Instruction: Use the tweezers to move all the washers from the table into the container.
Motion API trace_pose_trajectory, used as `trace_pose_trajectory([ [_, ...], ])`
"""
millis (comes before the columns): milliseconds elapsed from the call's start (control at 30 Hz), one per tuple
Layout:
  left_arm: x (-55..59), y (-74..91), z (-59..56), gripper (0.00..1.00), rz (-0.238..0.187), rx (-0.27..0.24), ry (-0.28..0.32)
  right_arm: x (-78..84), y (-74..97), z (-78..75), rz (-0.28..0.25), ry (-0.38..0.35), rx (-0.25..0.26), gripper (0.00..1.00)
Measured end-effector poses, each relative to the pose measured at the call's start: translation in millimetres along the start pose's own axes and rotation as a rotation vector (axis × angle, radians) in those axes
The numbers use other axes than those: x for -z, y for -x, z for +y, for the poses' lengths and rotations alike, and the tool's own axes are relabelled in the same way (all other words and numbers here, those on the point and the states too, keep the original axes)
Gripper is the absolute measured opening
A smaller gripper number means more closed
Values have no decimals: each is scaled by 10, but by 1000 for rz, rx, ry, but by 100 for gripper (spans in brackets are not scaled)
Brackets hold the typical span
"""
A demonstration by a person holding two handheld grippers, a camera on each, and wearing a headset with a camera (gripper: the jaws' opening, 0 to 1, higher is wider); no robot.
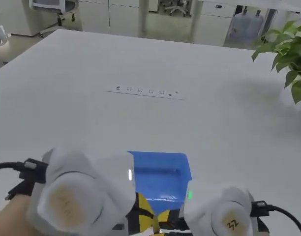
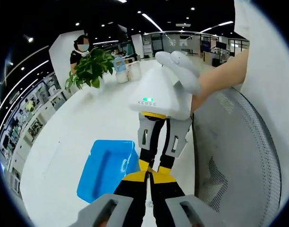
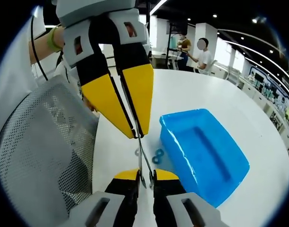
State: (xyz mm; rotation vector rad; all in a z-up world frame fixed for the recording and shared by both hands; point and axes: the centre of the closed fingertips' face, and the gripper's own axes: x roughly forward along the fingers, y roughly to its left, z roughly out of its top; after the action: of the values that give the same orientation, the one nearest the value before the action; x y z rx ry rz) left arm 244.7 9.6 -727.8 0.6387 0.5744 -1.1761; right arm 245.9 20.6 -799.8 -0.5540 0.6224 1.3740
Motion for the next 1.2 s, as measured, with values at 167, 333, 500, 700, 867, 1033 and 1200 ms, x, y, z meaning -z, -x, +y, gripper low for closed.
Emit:
trace_pose_trajectory([
  [167,-45,13,19,0,-8,-2,-5,-30,27,-12,-10,0,13,7],
  [333,15,-43,-3,0,35,5,-47,28,-24,-13,-9,-20,2,7],
  [500,-48,-7,11,0,21,0,-55,-11,7,-7,-20,-9,9,6],
  [700,21,-55,16,0,54,13,-59,-19,-7,-26,-31,-12,8,5],
  [867,-72,17,3,0,-3,33,-1,-18,-10,-3,-28,31,2,4],
  [1033,-117,71,19,9,-25,28,22,-23,-1,-10,-28,40,9,4],
  [1200,-156,49,-14,10,-44,46,7,-34,-7,-33,-33,36,9,5],
])
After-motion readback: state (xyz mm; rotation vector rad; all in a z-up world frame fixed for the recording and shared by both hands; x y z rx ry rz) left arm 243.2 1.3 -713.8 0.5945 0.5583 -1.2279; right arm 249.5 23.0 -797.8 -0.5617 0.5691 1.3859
